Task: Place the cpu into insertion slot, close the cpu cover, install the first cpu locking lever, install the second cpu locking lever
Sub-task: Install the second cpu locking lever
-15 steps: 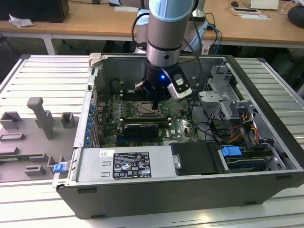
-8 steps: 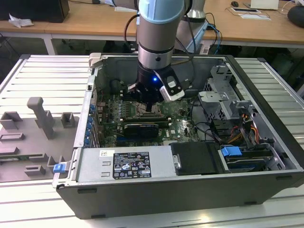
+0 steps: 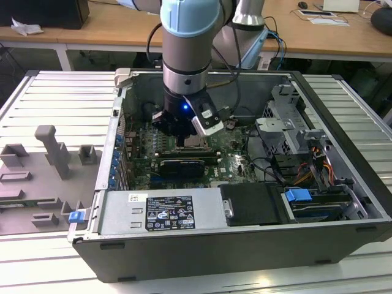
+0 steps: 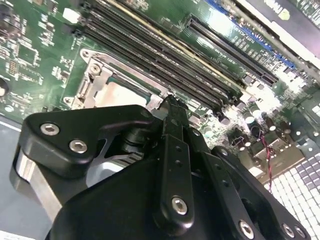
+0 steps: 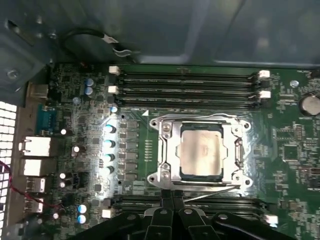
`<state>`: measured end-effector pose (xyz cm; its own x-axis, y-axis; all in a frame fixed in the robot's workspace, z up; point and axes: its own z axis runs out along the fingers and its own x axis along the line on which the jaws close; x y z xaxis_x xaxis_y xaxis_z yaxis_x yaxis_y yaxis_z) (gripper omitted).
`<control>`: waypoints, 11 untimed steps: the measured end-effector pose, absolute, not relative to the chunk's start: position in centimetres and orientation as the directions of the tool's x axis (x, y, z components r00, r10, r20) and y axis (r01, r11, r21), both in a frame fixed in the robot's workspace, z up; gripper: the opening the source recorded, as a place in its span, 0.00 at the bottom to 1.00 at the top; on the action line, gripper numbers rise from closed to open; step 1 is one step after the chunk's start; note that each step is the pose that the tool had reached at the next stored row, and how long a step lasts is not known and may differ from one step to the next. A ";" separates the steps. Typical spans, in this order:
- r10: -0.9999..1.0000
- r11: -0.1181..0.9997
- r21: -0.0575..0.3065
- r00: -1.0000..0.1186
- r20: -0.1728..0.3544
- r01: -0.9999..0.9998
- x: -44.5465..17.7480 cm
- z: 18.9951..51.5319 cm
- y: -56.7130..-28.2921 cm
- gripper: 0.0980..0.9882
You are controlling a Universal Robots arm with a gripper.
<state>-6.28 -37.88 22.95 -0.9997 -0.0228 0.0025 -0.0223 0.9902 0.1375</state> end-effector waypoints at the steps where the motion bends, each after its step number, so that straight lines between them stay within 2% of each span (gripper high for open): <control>1: -0.024 0.990 0.140 -1.000 0.003 -0.023 -6.4 22.7 -37.9 0.01; 5: -0.028 0.989 0.147 -1.000 0.002 -0.027 -6.5 22.0 -37.9 0.01; 11: -0.034 0.981 0.190 -0.999 0.001 -0.033 -6.9 21.5 -38.4 0.01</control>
